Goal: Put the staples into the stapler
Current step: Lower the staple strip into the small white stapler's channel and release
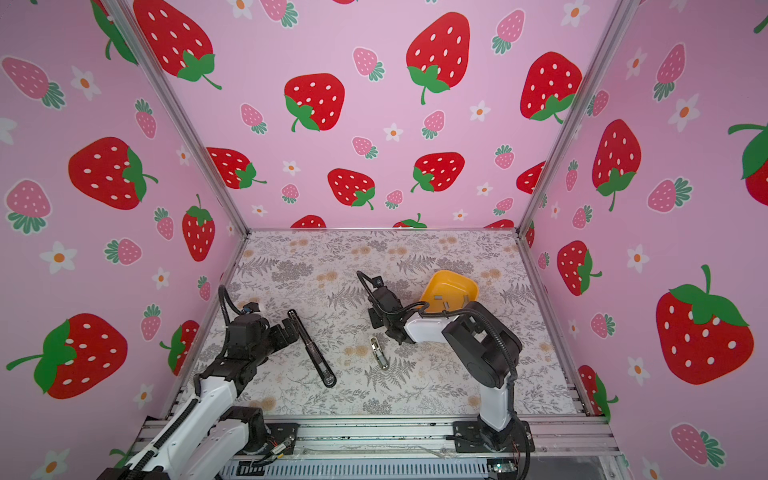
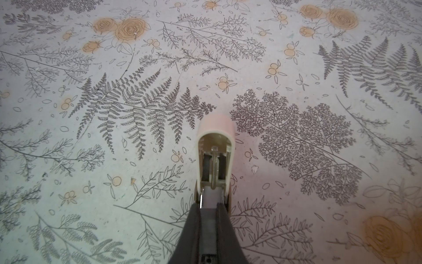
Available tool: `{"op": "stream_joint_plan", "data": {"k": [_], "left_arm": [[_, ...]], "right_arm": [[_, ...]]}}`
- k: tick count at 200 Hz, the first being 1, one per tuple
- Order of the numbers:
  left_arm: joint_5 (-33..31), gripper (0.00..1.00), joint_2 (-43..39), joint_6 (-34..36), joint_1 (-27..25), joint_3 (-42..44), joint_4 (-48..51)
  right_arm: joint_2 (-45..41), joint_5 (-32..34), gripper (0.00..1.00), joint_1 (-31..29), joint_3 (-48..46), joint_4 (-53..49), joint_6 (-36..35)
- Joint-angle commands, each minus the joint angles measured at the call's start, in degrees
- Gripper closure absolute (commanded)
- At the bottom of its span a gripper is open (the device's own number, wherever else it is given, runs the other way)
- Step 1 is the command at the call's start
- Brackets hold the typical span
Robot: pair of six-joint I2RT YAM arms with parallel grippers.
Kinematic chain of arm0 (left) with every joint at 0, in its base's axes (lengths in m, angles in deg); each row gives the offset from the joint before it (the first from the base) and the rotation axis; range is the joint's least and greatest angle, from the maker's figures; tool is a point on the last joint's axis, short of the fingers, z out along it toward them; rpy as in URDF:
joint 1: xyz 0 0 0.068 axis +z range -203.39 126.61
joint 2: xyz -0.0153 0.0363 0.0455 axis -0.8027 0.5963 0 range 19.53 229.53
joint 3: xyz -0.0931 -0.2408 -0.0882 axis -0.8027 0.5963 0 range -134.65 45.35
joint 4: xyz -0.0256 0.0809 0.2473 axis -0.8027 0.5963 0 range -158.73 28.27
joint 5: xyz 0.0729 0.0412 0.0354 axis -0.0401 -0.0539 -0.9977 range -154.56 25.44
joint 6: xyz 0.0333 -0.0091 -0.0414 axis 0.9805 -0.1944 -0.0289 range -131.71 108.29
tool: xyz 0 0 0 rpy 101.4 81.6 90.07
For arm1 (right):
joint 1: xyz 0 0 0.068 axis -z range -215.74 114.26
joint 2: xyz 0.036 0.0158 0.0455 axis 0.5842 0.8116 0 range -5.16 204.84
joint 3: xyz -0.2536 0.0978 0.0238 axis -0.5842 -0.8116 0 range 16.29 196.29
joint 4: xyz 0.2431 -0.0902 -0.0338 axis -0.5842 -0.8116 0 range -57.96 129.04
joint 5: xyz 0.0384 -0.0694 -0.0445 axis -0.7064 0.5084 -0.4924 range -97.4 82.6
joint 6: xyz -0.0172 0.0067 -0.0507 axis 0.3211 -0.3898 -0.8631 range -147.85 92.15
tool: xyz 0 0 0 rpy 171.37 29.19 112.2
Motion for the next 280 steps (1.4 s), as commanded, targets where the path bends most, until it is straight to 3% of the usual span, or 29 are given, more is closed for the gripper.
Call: {"op": "stream_joint_plan", "data": {"k": [1,211,230,255,280], "left_arm": [[-0.55,0.01,0.11,0.46,0.25,-1.24,-0.41],[0.77,0.01,0.29,0.76,0.31,-1.45,-0.49],[0.86,0.01,-0.02,0.67,0.34,-1.44,-0.21],[0.72,0.01,-0.42,0.77,0.3,-1.26,-0.22],[0.68,0.01,-0.25,0.83,0.26,-1.39,-0.2]], "right_arm": [[0.73,0.97,0.9,0.17,-1.25,0.53,0.75],[-3.95,-1.48,0.86,-0.85,-8.5,0.11,5.23],[-4.51,-1.46,0.82,-1.1,-8.89,-0.08,5.34],[-6.2,-1.23,0.66,-1.22,-9.2,-0.76,5.07],[-7.91,-0.41,0.58,-1.27,-8.96,-1.7,4.58]]}}
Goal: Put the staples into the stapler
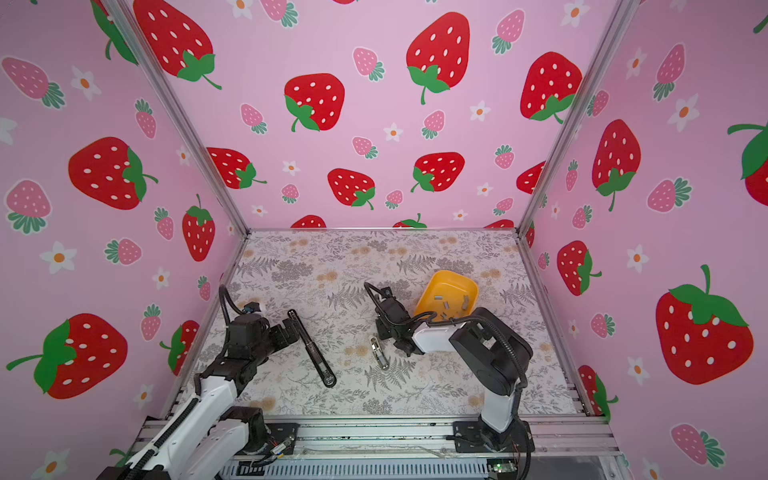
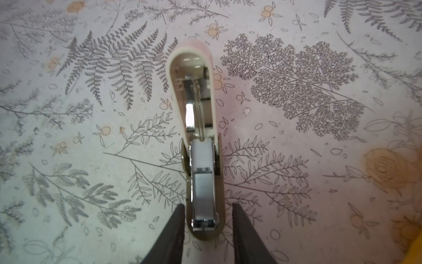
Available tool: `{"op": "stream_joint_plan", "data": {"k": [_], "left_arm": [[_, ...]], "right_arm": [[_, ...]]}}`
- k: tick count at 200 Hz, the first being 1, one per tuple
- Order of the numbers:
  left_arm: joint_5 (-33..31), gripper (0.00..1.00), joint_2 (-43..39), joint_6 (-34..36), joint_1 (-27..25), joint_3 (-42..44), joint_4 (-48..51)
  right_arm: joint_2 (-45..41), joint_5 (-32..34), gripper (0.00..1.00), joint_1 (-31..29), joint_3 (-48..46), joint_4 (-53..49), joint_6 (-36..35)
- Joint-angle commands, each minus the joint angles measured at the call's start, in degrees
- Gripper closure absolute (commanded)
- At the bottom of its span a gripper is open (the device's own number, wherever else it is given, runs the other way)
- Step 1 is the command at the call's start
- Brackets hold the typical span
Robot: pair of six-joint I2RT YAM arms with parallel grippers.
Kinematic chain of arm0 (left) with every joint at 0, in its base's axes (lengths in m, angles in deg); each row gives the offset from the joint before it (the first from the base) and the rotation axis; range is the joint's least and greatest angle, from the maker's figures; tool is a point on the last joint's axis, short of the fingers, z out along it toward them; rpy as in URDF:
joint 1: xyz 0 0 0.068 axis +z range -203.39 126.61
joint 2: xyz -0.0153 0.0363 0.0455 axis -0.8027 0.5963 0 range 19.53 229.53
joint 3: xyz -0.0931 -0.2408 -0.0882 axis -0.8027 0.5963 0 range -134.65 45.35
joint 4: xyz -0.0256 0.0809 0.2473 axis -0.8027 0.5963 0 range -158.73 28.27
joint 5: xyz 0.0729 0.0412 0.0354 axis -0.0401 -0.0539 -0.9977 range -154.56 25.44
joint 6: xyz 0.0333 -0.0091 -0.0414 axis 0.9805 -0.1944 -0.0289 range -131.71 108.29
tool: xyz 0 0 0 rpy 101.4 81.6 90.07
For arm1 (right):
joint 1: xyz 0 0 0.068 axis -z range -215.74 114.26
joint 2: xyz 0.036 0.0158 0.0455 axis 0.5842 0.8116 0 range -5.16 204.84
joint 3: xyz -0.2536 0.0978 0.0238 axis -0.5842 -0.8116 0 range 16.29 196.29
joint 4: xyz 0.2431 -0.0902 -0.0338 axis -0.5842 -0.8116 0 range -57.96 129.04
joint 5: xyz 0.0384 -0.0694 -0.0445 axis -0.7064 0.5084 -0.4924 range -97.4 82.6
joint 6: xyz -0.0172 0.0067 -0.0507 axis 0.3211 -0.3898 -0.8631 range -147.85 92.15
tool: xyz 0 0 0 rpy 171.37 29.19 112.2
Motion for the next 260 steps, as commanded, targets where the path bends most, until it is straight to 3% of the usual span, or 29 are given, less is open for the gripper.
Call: {"op": "stream_joint_plan", "data": {"k": [1,38,67,107,147,169,184,202,225,260], "left_arm": [[0.02,0.01,-0.36,0.51,0.19,-1.46,0.0],[0.47,0.01,-0.04,0.64,0.22,-1.69,-0.18],[0.8,0.01,-0.14,0.87,0.19,-2.46,0.77],[0.76,0.01,-0.72,0.54,0.27,-3.52,2.47],[-2.72,0.01,-0.88,-6.88,1.14,-3.91,3.55],[-1.27,0.01,-1.6,-8.69,1.51,-3.34,3.26],[-1.15,0.01,-2.98,-9.55,1.65,-2.65,2.93],[-3.13,0.01,-5.15,-11.72,1.91,-1.76,3.38],[-4.16,0.01,-7.82,-13.95,2.52,-1.06,3.42],[-4.34,0.01,-9.32,-12.7,2.64,-1.12,2.89]], "right_arm": [[-3.15,0.81,0.58,-0.29,-0.19,-2.04,0.41],[-6.6,1.08,0.56,0.2,1.18,-3.12,-0.74],[-6.03,-1.03,0.69,2.5,2.79,-3.21,-0.29],[-1.67,-3.97,0.75,2.67,4.83,-2.21,-0.57],[-13.65,-3.84,0.62,-0.07,0.8,1.44,-6.35],[-21.27,1.44,0.53,-5.49,0.18,0.49,-10.44],[-23.67,1.53,0.49,-9.74,0.18,-0.36,-12.03],[-21.76,-3.39,0.42,-14.56,0.09,-0.36,-12.53],[-14.61,-3.63,0.37,-21.04,1.03,-0.04,-12.36],[-5.02,-7.26,0.37,-23.71,1.26,3.85,-9.82]]}}
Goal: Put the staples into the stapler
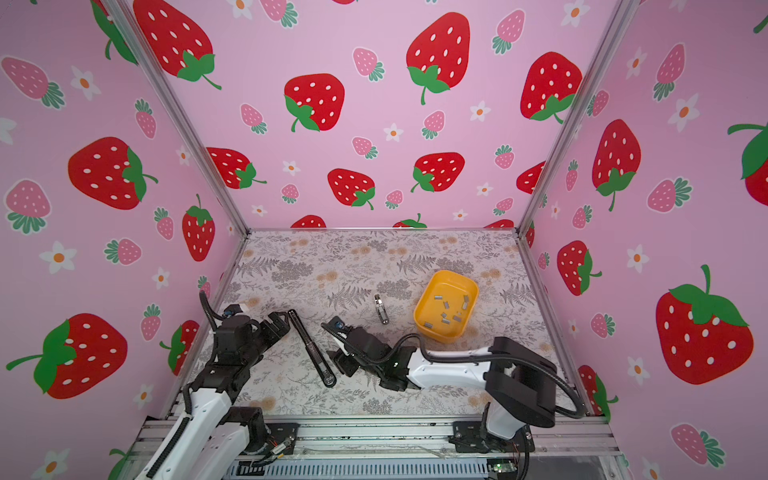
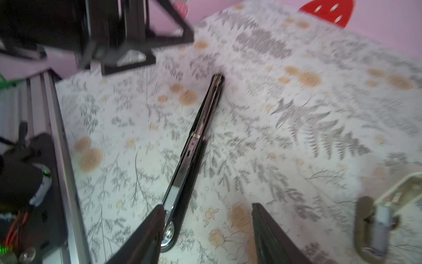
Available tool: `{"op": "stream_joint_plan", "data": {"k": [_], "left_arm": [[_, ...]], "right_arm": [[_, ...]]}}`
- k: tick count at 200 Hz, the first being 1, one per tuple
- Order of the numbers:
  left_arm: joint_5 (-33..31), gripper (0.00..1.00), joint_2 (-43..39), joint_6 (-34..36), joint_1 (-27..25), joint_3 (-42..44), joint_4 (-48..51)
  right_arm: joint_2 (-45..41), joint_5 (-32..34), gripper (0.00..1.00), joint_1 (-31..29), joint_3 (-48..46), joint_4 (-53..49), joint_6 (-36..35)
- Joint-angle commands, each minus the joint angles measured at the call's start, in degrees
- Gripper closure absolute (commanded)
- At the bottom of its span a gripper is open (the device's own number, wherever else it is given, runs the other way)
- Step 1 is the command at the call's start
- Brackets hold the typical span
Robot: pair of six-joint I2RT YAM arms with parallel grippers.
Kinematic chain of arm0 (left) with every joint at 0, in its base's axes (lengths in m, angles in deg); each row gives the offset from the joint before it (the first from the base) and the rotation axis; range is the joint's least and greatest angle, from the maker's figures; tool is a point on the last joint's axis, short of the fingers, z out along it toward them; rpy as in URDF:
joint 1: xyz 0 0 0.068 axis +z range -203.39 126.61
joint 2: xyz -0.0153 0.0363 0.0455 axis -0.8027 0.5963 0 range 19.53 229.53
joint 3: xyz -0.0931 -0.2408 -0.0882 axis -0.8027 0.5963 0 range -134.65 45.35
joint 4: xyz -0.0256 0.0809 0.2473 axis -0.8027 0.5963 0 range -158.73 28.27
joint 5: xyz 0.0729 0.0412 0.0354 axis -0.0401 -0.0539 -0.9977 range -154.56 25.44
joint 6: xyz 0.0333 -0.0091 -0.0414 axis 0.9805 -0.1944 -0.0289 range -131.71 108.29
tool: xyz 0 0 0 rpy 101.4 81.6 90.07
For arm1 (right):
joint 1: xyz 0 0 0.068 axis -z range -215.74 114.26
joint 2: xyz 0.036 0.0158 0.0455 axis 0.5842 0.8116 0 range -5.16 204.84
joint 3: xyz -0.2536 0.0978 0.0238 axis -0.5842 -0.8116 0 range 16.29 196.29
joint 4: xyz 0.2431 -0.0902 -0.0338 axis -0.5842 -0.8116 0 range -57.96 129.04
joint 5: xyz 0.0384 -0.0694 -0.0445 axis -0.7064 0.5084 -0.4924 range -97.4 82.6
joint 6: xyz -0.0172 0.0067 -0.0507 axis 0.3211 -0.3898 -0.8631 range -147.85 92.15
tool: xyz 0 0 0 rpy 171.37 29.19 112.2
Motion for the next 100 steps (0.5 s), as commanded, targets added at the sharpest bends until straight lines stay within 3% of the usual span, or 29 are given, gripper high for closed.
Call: {"op": "stream_joint_plan", "data": {"k": [1,68,100], "left_arm": [[-1.91,0.01,-0.86,-0.61,0.44,0.12,-0.04],[-3.11,0.01,-2.15,-0.16,0.46,0.79,1.58],[-2.15,0.01,-0.54,-0.33,0.52,1.1,0.06]], "right_arm": [[4.38,-2.96,0.37,-0.78,0.16,1.87,1.06],[11.25,-5.16,0.4,-2.12,5.65,0.62,0.92],[10.49,-1.36,0.41,-2.13,6.58,-1.37,1.02]]}}
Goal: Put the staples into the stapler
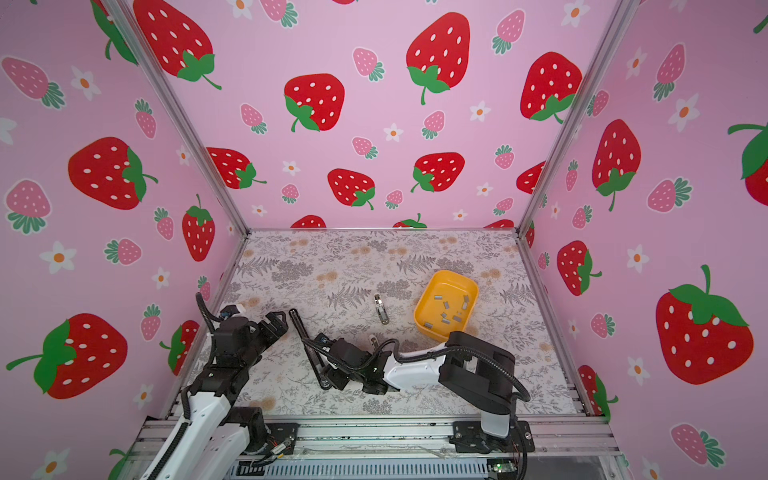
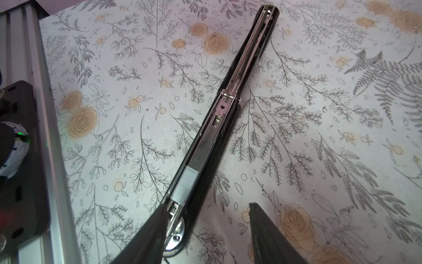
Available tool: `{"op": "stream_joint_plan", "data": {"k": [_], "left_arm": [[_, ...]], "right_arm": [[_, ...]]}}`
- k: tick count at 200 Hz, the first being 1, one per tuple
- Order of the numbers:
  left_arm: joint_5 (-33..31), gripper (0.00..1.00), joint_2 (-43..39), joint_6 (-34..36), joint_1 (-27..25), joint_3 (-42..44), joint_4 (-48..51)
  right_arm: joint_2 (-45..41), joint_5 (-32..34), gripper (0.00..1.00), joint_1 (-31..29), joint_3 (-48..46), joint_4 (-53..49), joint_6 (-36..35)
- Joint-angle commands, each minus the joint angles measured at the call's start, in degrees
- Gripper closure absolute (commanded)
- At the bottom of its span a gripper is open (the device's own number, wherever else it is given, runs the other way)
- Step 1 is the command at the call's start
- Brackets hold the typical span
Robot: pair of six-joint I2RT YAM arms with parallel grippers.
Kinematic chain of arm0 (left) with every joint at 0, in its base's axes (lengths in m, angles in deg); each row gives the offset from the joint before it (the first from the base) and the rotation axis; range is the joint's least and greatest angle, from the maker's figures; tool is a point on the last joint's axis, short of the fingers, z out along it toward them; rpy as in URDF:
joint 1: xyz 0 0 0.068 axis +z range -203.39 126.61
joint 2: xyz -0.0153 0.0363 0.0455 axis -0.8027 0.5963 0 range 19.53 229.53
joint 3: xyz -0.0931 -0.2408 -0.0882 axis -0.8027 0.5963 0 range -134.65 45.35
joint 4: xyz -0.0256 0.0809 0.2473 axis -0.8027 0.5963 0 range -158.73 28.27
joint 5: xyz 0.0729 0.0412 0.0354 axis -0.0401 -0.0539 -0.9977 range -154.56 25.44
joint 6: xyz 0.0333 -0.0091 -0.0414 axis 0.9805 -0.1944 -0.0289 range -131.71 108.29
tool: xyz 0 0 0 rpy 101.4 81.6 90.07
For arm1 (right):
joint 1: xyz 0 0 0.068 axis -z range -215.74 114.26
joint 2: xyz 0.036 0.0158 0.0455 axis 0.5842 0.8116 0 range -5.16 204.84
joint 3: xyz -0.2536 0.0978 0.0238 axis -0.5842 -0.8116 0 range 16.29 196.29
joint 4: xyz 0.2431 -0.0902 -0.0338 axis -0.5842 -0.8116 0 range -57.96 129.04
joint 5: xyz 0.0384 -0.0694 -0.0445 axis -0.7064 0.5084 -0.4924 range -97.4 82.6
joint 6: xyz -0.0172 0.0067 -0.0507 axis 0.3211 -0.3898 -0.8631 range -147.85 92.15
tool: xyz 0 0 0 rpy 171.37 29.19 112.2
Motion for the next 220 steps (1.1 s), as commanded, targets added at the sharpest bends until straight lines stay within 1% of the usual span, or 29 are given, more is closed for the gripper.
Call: {"op": "stream_joint_plan", "data": {"k": [1,21,33,49,63,65,70,78,93,97,100,107,139,154,192,220], "left_arm": [[-0.88,0.01,0.92,-0.31,0.38,0.91,-0.43],[-0.87,0.01,1.72,-0.27,0.32,0.82,-1.21],[-0.88,0.01,2.08,-0.23,0.33,0.82,-1.65],[-0.55,0.01,2.49,-0.37,0.31,0.99,-2.37],[-0.2,0.01,2.92,-0.4,0.36,1.12,-2.85],[-0.18,0.01,3.01,-0.44,0.42,1.16,-2.9],[-0.05,0.01,3.13,-0.5,0.35,1.17,-2.92],[0.16,0.01,3.37,-0.49,0.31,1.11,-3.01],[0.57,0.01,3.61,-0.61,0.31,1.17,-2.96],[0.74,0.01,3.59,-0.58,0.31,1.17,-2.94],[0.79,0.01,3.58,-0.53,0.32,1.17,-2.92],[1.03,0.01,3.52,-0.49,0.37,1.25,-2.99],[1.92,0.01,3.6,-0.52,0.37,1.82,-2.56],[2.28,0.01,3.93,-0.9,0.36,2.44,-2.83],[2.99,0.01,5.13,-0.9,0.37,3.63,-4.06],[2.12,0.01,5.76,-0.66,0.33,4.03,-5.21]], "right_arm": [[-0.41,2.65,0.41,-0.42,0.91,-1.14,0.23],[-2.72,2.14,0.4,-0.71,0.24,-0.98,-0.23],[-2.92,1.61,0.37,-1.46,0.28,-0.83,-0.49],[-1.54,1.0,0.34,-2.18,0.88,-1.0,-0.44],[0.41,0.38,0.34,-2.18,1.52,-1.18,0.12],[0.71,0.36,0.34,-3.63,1.61,-1.18,0.25],[1.53,0.34,0.35,-4.25,1.71,-1.18,0.52],[2.73,0.34,0.37,-4.32,1.96,-1.18,1.07],[4.64,0.66,0.47,-4.33,2.26,-1.2,2.13],[4.98,0.78,0.48,-4.37,2.3,-1.1,2.29],[5.24,0.84,0.51,-4.33,2.34,-1.02,2.38],[5.69,1.04,0.55,-4.35,2.57,-1.08,2.51],[6.44,2.57,0.67,-4.29,3.54,-1.09,2.78],[6.49,3.23,0.69,-4.22,3.57,-0.76,2.91],[6.91,4.44,0.69,-3.41,3.56,0.05,3.79],[7.74,5.08,0.79,-3.24,4.01,-0.12,4.65]]}}
